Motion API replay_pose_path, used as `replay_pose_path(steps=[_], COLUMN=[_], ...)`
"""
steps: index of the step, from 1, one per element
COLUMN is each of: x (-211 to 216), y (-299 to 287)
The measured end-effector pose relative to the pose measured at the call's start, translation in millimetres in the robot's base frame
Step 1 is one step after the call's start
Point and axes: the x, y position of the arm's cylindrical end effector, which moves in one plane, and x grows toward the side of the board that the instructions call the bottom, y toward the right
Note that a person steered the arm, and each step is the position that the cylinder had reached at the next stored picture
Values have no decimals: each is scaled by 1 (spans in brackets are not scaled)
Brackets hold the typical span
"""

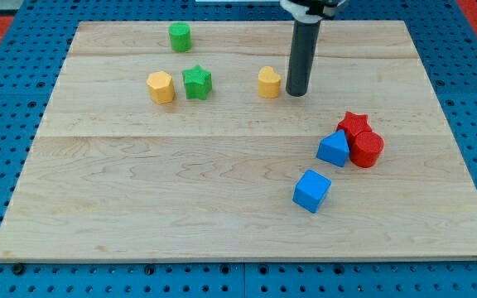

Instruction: Move the yellow heart diagonal to the blue cube

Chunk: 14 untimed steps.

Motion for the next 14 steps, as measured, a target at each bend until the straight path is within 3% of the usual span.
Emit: replay_pose_path(steps=[1, 2, 4, 7, 10, 14], x=[-51, -74, -20, -100, -101, -65], y=[31, -5, -28, -5, -11, -19])
